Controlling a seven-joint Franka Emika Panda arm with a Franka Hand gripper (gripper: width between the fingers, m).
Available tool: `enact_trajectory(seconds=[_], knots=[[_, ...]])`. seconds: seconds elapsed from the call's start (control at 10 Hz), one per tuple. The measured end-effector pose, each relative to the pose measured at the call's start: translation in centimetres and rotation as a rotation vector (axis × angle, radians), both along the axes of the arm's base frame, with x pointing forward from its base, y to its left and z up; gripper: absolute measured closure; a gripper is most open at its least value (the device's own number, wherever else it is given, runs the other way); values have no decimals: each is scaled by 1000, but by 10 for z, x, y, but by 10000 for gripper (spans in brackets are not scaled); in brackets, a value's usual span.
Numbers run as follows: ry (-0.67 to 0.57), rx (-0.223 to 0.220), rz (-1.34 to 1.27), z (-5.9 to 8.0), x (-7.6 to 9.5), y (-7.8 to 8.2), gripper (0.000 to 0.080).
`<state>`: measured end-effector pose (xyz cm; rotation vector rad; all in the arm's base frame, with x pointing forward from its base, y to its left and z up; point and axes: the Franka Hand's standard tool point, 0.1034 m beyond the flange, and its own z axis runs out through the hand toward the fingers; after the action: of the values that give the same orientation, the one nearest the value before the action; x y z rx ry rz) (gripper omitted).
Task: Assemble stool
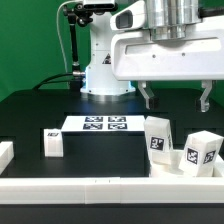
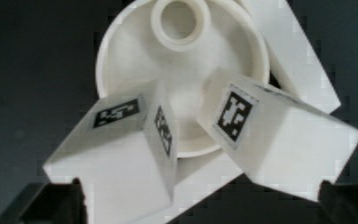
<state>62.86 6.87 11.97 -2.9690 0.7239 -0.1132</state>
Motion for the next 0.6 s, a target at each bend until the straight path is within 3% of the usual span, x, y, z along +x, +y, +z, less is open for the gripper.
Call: enact_trajectory(seconds=[0.2,0.6], knots=[[-24,-36,275,-2,0,-3,150],[-50,-70,518,-2,2,-6,150]])
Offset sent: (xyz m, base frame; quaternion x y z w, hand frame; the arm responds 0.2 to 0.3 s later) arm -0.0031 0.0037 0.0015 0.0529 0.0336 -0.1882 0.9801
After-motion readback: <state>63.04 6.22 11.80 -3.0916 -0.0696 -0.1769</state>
